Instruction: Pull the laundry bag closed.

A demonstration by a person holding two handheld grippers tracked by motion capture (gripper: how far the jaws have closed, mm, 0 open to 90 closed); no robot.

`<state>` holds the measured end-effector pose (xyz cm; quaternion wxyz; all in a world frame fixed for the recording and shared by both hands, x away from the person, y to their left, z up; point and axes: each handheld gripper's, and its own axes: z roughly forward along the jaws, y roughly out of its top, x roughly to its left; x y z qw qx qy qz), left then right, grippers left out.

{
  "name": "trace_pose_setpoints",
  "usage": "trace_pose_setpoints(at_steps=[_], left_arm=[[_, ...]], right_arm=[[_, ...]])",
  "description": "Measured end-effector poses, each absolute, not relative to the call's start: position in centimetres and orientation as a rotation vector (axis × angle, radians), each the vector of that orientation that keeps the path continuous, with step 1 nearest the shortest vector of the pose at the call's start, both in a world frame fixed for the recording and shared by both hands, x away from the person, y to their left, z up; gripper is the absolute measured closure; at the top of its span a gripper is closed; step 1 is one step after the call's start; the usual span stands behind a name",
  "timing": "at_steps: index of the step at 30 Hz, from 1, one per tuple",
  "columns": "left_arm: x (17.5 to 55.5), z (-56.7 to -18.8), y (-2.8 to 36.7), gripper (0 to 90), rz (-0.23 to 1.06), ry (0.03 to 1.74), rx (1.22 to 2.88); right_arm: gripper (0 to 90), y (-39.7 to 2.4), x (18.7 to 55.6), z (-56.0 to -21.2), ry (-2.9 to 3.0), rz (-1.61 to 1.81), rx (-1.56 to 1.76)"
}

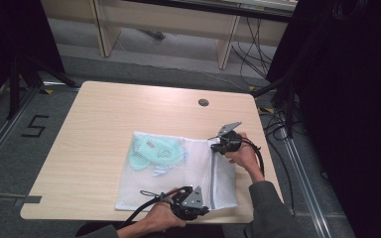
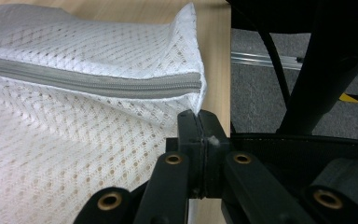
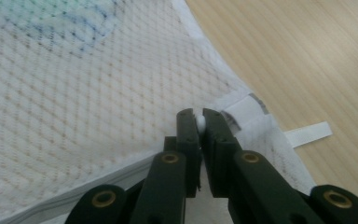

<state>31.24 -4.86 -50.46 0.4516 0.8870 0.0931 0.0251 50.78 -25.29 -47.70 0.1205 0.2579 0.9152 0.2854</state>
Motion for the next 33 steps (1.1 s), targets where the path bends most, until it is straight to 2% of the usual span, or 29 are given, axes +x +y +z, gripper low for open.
trace_pose_setpoints(at_steps=[33], left_arm=[[31.3, -50.4, -4.7, 89.4, 0.03, 0.229, 2.185]], right_arm=[[86.3, -25.6, 52.2, -47.8, 2.624, 0.836, 0.82]])
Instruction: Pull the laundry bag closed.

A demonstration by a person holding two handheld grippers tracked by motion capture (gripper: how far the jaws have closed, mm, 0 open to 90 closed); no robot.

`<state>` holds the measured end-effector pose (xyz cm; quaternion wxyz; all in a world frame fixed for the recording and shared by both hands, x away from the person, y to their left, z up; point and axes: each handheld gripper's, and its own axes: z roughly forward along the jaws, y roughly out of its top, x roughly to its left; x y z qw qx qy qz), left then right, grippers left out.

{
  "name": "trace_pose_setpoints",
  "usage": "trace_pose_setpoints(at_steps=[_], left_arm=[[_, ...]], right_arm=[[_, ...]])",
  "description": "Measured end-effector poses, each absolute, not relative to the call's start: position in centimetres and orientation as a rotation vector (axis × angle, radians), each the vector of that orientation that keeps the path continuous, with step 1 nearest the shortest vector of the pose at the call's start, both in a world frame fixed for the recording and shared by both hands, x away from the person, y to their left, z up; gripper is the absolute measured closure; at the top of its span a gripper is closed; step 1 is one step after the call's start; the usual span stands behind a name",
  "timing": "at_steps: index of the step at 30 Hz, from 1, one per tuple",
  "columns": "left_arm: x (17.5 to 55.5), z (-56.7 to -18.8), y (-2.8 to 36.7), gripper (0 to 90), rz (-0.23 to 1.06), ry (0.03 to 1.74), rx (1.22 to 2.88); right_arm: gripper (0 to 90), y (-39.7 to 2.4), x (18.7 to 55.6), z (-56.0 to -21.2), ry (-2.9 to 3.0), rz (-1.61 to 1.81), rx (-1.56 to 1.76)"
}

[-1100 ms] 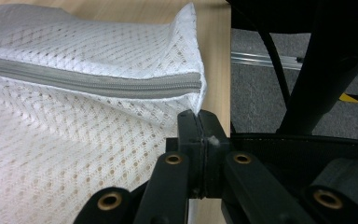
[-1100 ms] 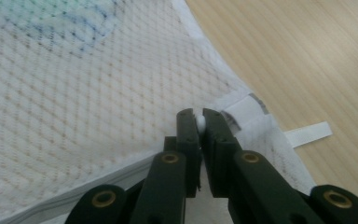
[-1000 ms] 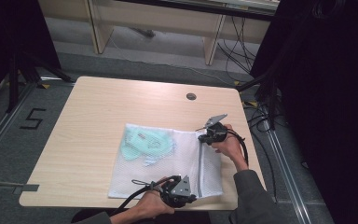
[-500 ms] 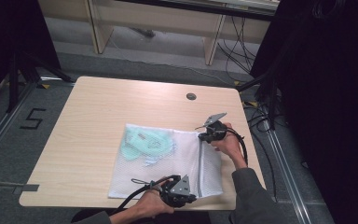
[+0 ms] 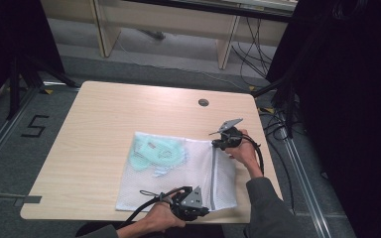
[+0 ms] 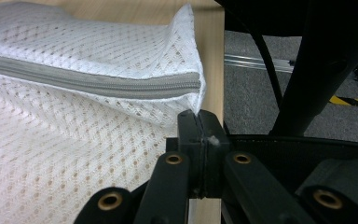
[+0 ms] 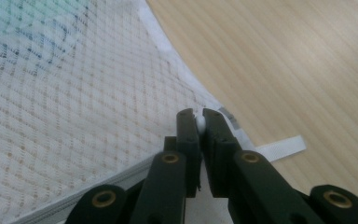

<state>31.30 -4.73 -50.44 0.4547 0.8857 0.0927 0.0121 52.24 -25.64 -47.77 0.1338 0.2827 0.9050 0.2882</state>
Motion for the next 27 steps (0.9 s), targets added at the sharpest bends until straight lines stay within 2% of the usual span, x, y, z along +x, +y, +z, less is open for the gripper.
trace_pose_setpoints(at_steps=[7, 15, 27], left_arm=[[31.41, -50.4, -4.59, 89.4, -0.001, 0.252, 2.169], [31.54, -50.6, -4.59, 89.3, 0.039, 0.239, 2.189], [31.88, -50.84, -4.58, 88.5, 0.02, 0.274, 2.175]], right_arm=[[86.3, -25.38, 52.41, -47.89, 2.627, 0.836, 0.8], [86.2, -25.23, 52.33, -47.86, 2.611, 0.825, 0.835], [86.1, -25.03, 52.55, -48.01, 2.592, 0.836, 0.798]])
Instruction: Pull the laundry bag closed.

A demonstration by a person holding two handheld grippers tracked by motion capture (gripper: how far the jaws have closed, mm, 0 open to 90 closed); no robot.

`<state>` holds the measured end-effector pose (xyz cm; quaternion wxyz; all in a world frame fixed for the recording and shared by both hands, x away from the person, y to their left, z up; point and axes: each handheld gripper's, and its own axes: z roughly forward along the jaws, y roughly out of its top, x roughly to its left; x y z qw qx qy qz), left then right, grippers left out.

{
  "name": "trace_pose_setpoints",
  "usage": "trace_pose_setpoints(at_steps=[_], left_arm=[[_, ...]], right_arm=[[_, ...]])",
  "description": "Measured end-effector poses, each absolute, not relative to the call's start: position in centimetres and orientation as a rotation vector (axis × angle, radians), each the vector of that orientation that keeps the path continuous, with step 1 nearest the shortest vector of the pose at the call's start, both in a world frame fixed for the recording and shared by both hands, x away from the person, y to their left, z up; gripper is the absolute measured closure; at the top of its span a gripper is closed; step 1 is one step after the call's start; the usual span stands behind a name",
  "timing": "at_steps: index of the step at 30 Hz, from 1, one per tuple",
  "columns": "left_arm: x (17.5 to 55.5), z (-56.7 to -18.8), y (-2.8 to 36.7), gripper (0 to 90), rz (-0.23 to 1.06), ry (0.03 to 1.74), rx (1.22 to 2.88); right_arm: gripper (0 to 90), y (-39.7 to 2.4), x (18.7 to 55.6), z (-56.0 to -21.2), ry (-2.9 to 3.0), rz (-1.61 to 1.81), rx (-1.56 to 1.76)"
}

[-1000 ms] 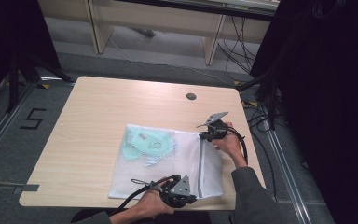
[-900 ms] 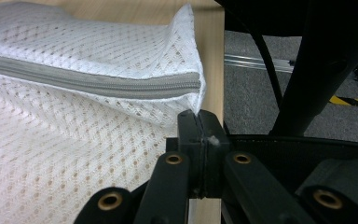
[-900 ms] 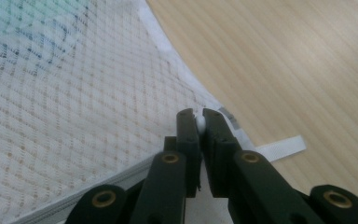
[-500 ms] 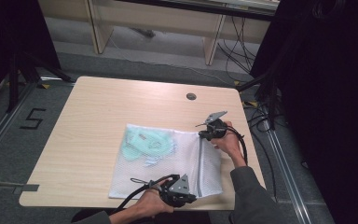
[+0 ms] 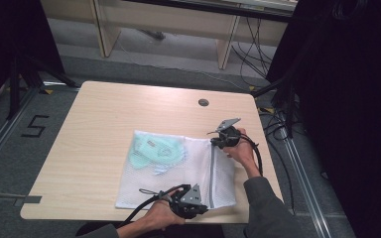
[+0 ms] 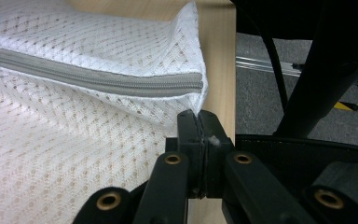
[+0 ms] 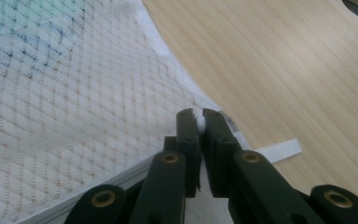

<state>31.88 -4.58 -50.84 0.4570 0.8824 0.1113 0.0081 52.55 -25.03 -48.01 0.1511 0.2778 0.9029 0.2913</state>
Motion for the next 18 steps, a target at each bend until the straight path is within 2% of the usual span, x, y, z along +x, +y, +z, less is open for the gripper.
trace_pose_setpoints(at_steps=[10, 14, 18], left_arm=[[31.96, -51.12, -4.6, 85.9, 0.02, 0.303, 2.157], [31.94, -51.09, -4.71, 78.0, -0.013, 0.325, 2.146], [31.96, -50.8, -4.54, 76.4, 0.0, 0.332, 2.146]], right_arm=[[85.1, -24.92, 52.6, -48.08, 2.552, 0.812, 0.805], [83.4, -24.99, 52.72, -48.15, 2.565, 0.813, 0.815], [79.8, -25.03, 52.76, -48.33, 2.572, 0.803, 0.839]])
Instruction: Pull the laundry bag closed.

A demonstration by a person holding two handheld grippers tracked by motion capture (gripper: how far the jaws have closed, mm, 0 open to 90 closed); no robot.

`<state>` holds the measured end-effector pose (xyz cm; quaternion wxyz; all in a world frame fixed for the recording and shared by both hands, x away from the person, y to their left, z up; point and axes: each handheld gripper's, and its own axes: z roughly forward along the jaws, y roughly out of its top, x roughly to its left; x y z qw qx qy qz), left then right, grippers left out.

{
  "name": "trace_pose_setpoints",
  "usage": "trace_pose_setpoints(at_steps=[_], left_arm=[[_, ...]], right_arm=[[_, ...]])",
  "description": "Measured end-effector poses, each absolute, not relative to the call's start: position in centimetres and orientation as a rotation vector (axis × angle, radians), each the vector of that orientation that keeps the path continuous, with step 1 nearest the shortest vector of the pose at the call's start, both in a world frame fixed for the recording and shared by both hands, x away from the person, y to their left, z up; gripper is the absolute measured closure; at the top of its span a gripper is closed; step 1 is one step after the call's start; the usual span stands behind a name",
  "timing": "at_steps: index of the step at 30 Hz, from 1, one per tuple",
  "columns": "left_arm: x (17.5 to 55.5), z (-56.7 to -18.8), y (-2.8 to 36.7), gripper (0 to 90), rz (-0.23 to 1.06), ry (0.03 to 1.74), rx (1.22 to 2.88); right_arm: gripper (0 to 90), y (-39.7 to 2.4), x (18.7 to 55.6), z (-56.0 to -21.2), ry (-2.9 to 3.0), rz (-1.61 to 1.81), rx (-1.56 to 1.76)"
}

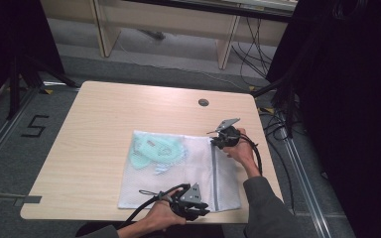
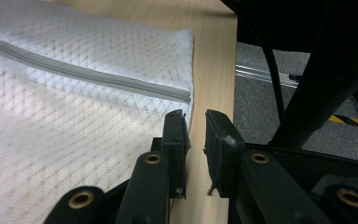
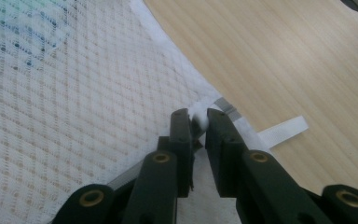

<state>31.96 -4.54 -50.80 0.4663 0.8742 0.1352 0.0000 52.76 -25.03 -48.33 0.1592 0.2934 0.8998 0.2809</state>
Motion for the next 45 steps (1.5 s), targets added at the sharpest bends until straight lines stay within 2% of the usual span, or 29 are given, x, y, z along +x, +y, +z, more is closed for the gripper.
trace_pose_setpoints(at_steps=[4, 5, 6, 7, 8, 12, 15, 17, 18, 31, 45], left_arm=[[32.3, -50.6, -4.2, 70.5, -0.025, 0.353, 2.127], [32.3, -50.5, -4.1, 63.0, -0.052, 0.363, 2.119], [32.4, -50.3, -4.0, 63.0, -0.062, 0.37, 2.106], [32.3, -50.2, -3.8, 57.6, -0.06, 0.385, 2.094], [32.3, -50.0, -3.6, 57.6, -0.055, 0.395, 2.095], [33.2, -49.5, -2.6, 45.1, 0.02, 0.446, 2.084], [33.6, -49.4, -2.1, 43.8, 0.023, 0.469, 2.061], [33.9, -49.1, -1.7, 39.7, 0.042, 0.504, 2.052], [34.2, -48.9, -1.4, 39.1, 0.053, 0.513, 2.047], [35.3, -48.0, 1.2, 31.1, 0.148, 0.564, 2.091], [35.3, -47.0, 5.0, 28.8, 0.209, 0.601, 2.095]], right_arm=[[74.8, -24.9, 52.7, -48.0, 2.557, 0.816, 0.848], [72.0, -24.8, 52.6, -47.8, 2.551, 0.81, 0.861], [72.0, -24.8, 52.6, -47.8, 2.551, 0.81, 0.861], [69.9, -24.8, 52.5, -47.5, 2.542, 0.816, 0.857], [69.9, -24.8, 52.5, -47.5, 2.542, 0.816, 0.857], [61.3, -24.9, 52.4, -47.0, 2.536, 0.814, 0.854], [60.0, -24.8, 52.3, -47.0, 2.515, 0.826, 0.889], [57.8, -24.8, 52.1, -46.7, 2.508, 0.844, 0.893], [54.9, -24.9, 52.0, -46.4, 2.514, 0.836, 0.901], [46.1, -24.7, 50.2, -45.7, 2.49, 0.914, 0.945], [45.3, -23.9, 47.7, -44.8, 2.492, 0.956, 0.901]])
